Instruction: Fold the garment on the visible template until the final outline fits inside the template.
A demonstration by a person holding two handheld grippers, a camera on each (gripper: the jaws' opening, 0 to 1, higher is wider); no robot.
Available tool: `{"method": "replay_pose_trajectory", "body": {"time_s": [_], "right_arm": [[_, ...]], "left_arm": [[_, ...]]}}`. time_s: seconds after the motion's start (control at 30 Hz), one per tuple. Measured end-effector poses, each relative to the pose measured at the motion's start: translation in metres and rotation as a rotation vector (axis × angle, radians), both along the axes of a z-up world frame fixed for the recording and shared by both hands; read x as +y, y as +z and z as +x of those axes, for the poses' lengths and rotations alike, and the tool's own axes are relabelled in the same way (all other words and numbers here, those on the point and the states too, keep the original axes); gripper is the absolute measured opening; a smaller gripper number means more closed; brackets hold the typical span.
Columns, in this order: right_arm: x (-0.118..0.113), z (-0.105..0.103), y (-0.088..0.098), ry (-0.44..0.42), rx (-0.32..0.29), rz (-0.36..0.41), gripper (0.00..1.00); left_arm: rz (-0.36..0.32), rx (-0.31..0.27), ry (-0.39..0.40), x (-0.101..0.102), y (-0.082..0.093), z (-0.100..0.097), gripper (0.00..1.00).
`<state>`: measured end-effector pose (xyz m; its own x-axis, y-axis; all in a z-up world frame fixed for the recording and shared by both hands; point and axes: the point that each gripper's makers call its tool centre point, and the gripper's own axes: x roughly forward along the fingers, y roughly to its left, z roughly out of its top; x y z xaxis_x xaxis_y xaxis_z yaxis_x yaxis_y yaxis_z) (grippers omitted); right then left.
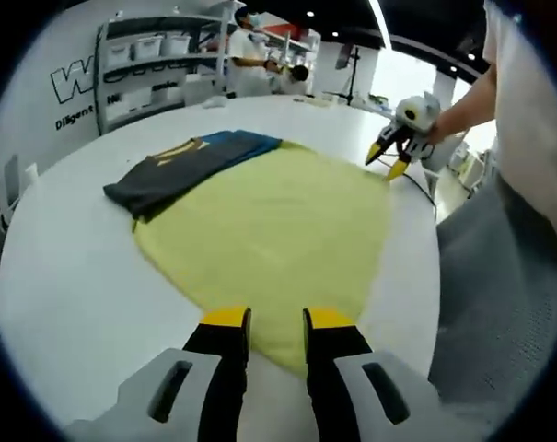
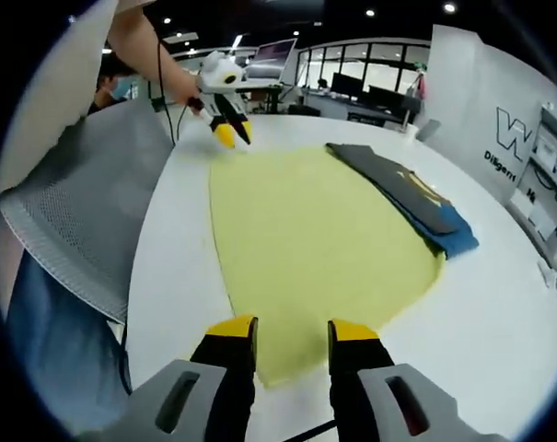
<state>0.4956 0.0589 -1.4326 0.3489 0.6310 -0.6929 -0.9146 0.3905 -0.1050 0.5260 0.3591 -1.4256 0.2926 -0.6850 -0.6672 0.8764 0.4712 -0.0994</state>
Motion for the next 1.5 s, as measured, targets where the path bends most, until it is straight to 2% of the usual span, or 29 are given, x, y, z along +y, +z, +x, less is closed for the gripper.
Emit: {"method": "replay_pose_trajectory", "body": {"time_s": [0.13,0.37,0.63,0.77,0.83,1.0,1.23,1.37,1.5], "right_arm": [[-0.005,-0.009,-0.006,0.021,0.006,-0.027,0.22],[-0.007,-0.019,-0.011,0.060,0.004,-0.071,0.18],[-0.013,-0.022,-0.014,0.043,0.014,-0.093,0.10],[-0.015,-0.021,-0.015,0.024,0.018,-0.094,0.05],[-0.015,-0.020,-0.015,0.040,-0.005,-0.122,0.00],[-0.012,-0.027,-0.014,0.045,0.010,-0.139,0.00],[-0.006,-0.036,-0.002,0.052,0.022,-0.131,0.00],[-0.007,-0.040,0.000,0.063,0.024,-0.137,0.00],[-0.008,-0.044,0.009,0.064,0.034,-0.118,0.00]], "left_arm": [[0.059,0.000,-0.090,-0.001,-0.009,-0.018,0.21],[0.112,-0.005,-0.157,0.001,-0.019,-0.034,0.22],[0.132,-0.006,-0.160,0.008,-0.018,-0.034,0.18],[0.138,-0.012,-0.145,0.010,-0.018,-0.030,0.12],[0.142,-0.018,-0.141,0.010,-0.019,-0.029,0.08],[0.164,-0.012,-0.140,0.012,-0.016,-0.029,0.02],[0.169,-0.027,-0.130,0.013,-0.006,-0.036,0.01],[0.181,-0.029,-0.136,0.014,-0.005,-0.040,0.01],[0.167,-0.025,-0.132,0.016,0.005,-0.043,0.01]]}}
